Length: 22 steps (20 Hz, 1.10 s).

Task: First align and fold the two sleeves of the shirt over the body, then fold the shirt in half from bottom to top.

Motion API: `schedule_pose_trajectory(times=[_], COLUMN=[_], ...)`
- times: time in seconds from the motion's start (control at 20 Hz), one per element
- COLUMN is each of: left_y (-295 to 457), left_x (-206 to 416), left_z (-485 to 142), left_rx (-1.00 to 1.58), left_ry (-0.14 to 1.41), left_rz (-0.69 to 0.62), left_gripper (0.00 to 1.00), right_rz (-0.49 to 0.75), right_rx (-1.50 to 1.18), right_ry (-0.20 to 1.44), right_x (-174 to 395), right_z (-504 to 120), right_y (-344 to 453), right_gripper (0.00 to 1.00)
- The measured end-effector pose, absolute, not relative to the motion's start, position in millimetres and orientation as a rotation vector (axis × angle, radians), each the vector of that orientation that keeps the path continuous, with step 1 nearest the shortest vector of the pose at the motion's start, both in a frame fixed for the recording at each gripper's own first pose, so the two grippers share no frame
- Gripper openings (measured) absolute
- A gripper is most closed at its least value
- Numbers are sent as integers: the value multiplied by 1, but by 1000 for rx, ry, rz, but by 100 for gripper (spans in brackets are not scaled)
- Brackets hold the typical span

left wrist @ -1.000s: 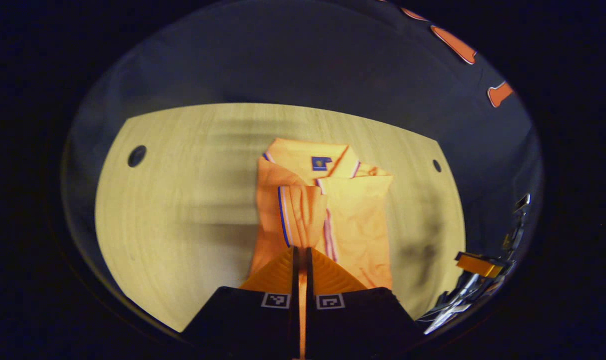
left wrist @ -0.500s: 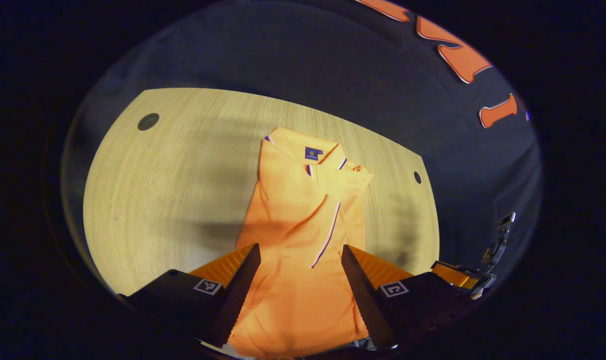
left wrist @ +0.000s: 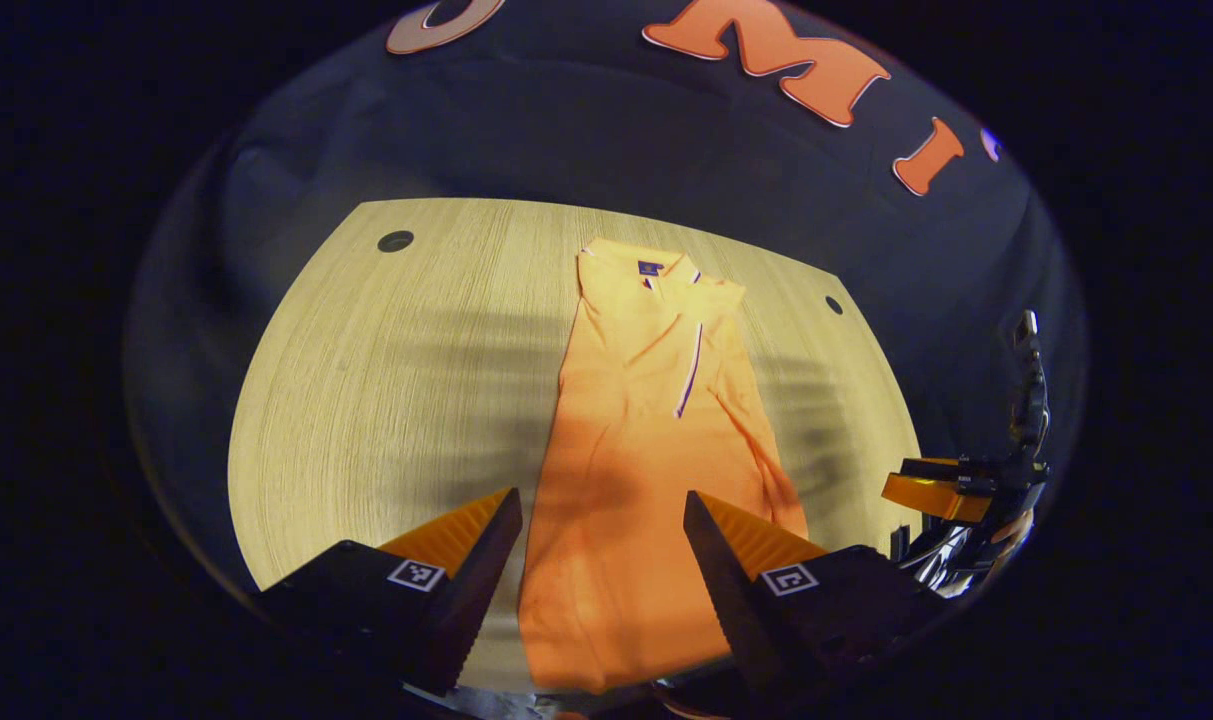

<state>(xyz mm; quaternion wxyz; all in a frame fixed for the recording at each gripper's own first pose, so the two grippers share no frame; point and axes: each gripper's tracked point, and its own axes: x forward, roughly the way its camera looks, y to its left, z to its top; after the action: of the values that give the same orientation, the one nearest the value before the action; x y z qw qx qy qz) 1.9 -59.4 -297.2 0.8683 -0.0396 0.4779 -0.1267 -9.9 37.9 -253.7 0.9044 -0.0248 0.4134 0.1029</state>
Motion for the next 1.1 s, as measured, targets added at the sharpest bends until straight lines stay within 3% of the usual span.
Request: schedule_pose_trajectory(times=[0.35, 0.55, 1.1], left_y=[-52, -58, -50], left_x=[-93, -148, -178], left_z=[-343, -369, -418], left_rx=[25, 2, -37], left_ry=[1028, 1099, 1202], left_rz=[-271, -270, -202], left_gripper=[99, 98, 98], right_rz=[257, 260, 255], right_rx=[-270, -290, -267], right_ry=[1021, 1069, 1129], right_x=[-99, -120, -133], right_z=[-334, -360, -387], right_y=[41, 43, 48], right_gripper=[99, 99, 97])
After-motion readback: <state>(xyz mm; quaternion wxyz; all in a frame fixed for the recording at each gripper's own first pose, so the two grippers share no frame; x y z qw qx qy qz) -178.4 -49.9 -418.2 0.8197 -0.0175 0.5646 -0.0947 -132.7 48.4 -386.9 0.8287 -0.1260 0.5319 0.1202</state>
